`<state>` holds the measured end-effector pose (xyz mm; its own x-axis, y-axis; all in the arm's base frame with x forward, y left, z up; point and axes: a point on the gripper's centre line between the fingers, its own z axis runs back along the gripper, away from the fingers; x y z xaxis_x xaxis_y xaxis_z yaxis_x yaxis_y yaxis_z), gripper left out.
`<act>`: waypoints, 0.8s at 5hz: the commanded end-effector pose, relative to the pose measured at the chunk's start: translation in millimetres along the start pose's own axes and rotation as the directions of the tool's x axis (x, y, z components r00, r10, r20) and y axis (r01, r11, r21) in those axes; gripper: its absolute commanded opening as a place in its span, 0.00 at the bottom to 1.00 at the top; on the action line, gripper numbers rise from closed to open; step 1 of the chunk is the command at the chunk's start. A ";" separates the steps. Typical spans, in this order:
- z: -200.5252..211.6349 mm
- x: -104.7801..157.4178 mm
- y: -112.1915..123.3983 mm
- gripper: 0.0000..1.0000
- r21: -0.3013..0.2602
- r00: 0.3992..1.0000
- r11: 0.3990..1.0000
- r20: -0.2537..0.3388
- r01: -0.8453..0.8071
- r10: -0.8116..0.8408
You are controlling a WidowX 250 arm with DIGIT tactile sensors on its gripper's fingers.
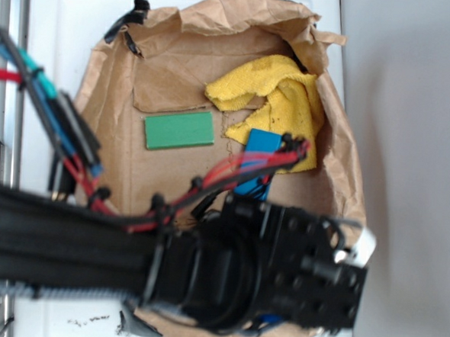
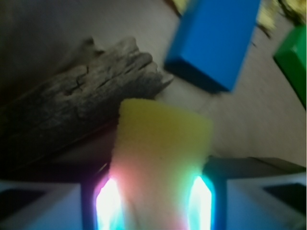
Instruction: Grab the green sponge.
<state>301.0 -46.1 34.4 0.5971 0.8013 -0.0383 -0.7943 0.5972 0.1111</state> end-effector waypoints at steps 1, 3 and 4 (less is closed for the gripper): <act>119.3 3.5 65.2 0.00 -0.302 0.991 0.953 0.131 0.033 0.008; 169.6 -3.4 99.8 0.00 -0.318 0.979 0.937 0.186 0.145 -0.088; 160.3 -14.2 104.3 0.36 -0.273 0.923 0.942 0.377 0.193 -0.080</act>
